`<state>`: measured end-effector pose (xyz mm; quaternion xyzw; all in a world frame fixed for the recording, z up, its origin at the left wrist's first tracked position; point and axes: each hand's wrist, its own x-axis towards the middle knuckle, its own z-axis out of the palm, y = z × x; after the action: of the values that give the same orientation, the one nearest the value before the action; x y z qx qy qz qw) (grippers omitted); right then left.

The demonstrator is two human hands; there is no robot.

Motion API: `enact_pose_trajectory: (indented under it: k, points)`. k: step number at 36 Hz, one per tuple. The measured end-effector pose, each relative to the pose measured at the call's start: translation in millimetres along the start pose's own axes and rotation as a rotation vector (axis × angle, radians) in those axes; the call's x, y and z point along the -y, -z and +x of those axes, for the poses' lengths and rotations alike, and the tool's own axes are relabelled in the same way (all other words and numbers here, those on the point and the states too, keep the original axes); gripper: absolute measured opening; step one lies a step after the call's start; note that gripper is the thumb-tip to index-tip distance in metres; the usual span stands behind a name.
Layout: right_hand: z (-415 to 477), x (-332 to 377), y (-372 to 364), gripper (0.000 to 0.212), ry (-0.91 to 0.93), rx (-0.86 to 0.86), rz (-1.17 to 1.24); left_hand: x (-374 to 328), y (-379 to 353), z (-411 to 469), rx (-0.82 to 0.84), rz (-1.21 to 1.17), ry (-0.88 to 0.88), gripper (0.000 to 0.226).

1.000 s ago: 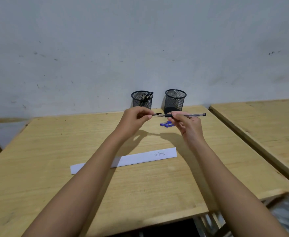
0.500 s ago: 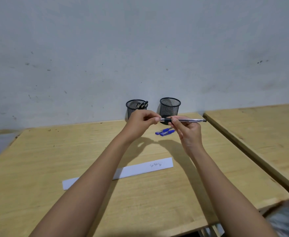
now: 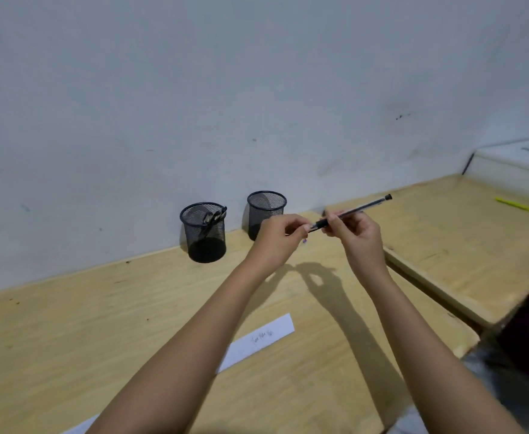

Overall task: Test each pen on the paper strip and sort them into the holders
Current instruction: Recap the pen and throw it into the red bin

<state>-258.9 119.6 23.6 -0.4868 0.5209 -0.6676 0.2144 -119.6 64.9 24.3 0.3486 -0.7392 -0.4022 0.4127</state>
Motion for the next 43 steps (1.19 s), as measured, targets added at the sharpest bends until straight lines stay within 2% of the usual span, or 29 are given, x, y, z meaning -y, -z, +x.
enact_pose_trajectory:
  k: [5,9,13,16,18,24,27,32,34,35,37,38,43]
  points:
    - [-14,24,52,0.012,0.06,-0.095,-0.292,-22,-48,2,0.153,0.053,-0.089,0.018]
    - [-42,46,108,0.005,0.037,-0.169,-0.575,-35,-93,-16,0.329,0.122,-0.14,0.024]
    - [-79,55,159,0.009,-0.085,-0.19,-0.834,-34,-129,-37,0.501,0.26,-0.174,0.036]
    - [-119,51,194,0.016,-0.25,-0.175,-0.934,-28,-150,-58,0.588,0.301,-0.14,0.044]
    - [-145,37,215,0.015,-0.353,-0.164,-0.974,-23,-162,-68,0.628,0.419,-0.168,0.047]
    - [-222,-45,260,0.026,-0.652,-0.106,-1.012,-3,-193,-66,0.611,0.711,-0.199,0.05]
    - [-254,-89,276,0.013,-0.795,-0.036,-1.021,0,-209,-62,0.61,0.752,-0.195,0.05]
    - [-298,-147,295,0.025,-0.99,0.028,-0.992,3,-233,-59,0.596,0.808,-0.15,0.051]
    - [-311,-163,302,0.018,-1.05,0.07,-1.016,5,-238,-59,0.571,0.833,-0.157,0.051]
    - [-318,-169,304,0.004,-1.051,0.079,-1.024,6,-240,-61,0.563,0.836,-0.158,0.051]
    - [-329,-182,308,0.024,-1.084,0.081,-1.034,7,-239,-61,0.561,0.833,-0.155,0.051]
    - [-333,-185,308,0.027,-1.113,0.08,-1.033,7,-238,-61,0.561,0.833,-0.156,0.051]
    - [-342,-209,313,0.023,-1.168,-0.034,-0.964,1,-236,-56,0.548,0.829,-0.179,0.051]
